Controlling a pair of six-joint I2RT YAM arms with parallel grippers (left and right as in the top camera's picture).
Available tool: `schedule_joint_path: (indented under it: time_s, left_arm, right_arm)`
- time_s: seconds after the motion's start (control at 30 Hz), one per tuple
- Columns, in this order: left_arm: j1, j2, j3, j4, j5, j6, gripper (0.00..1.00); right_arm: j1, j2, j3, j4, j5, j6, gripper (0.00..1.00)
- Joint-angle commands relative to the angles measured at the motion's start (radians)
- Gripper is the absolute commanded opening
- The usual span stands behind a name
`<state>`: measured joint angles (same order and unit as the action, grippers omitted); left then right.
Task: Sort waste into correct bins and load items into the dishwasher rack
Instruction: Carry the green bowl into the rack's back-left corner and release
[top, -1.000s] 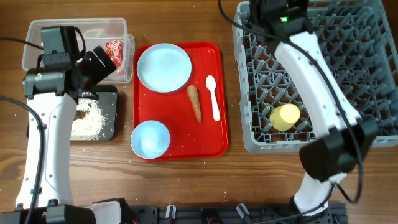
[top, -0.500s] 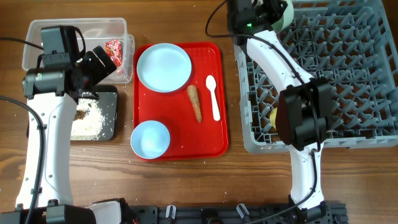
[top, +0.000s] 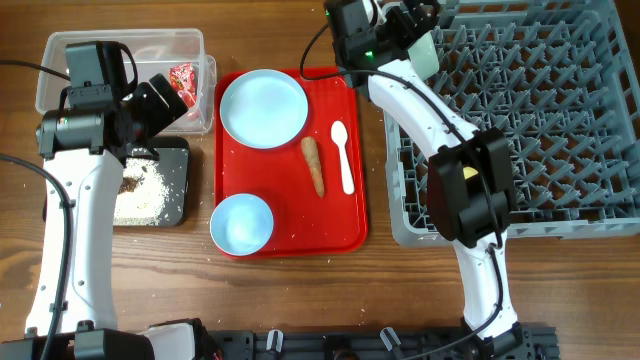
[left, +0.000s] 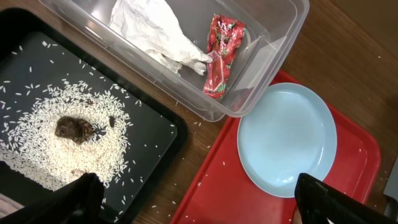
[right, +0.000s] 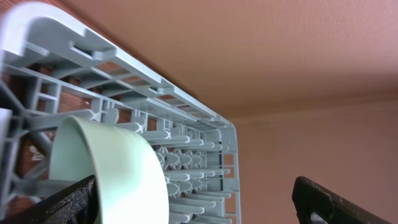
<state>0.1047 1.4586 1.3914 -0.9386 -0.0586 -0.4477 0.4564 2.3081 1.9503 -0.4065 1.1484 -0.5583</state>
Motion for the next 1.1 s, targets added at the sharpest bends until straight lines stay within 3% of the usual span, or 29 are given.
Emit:
schedule_joint_path:
  time_s: [0.0, 0.17, 0.27, 0.37, 0.4, 0.47, 0.5, 0.63, 0.83, 0.9, 0.93, 1.07]
  left_arm:
    - [0.005, -0.003, 0.010, 0.002, -0.003, -0.005, 1.00]
    - [0.005, -0.003, 0.010, 0.002, -0.003, -0.006, 1.00]
    - [0.005, -0.003, 0.010, 0.002, -0.003, -0.006, 1.00]
    - [0.005, -0.003, 0.010, 0.002, -0.003, -0.005, 1.00]
    - [0.005, -0.003, 0.010, 0.002, -0.003, -0.006, 1.00]
    - [0.005, -0.003, 0.010, 0.002, -0.003, -0.005, 1.00]
    - [0.005, -0.003, 0.010, 0.002, -0.003, -0.006, 1.00]
    - [0.005, -0.003, 0.010, 0.002, -0.003, -0.006, 1.00]
    - [0.005, -0.003, 0.010, 0.002, -0.003, -0.005, 1.00]
    - [0.005, -0.003, 0.010, 0.002, -0.003, -0.006, 1.00]
    - [0.005, -0.003, 0.010, 0.002, -0.003, -0.005, 1.00]
    - [0.005, -0.003, 0.010, 0.002, -0.003, -0.006, 1.00]
  right_arm:
    - [0.021, -0.011, 0.006, 0.013, -0.014, 0.012, 1.00]
    - [0.046, -0.118, 0.006, -0.033, -0.198, 0.120, 1.00]
    - [0.054, -0.196, 0.006, -0.193, -0.423, 0.267, 1.00]
    - [0.097, -0.288, 0.006, -0.496, -0.982, 0.326, 1.00]
    - [0.106, -0.303, 0.006, -0.592, -1.405, 0.325, 1.00]
    - [0.108, -0.296, -0.028, -0.608, -1.707, 0.392, 0.90]
    - [0.113, -0.294, -0.092, -0.578, -1.732, 0.575, 0.84]
    - [0.203, -0.294, -0.361, -0.416, -1.683, 0.946, 0.77]
    - [0.358, -0.285, -0.526, -0.241, -1.511, 1.117, 0.68]
    - [0.378, -0.285, -0.526, -0.241, -1.450, 1.145, 0.59]
    - [0.382, -0.282, -0.526, -0.242, -1.431, 1.157, 0.50]
    - [0.383, -0.237, -0.507, -0.253, -1.445, 1.163, 0.39]
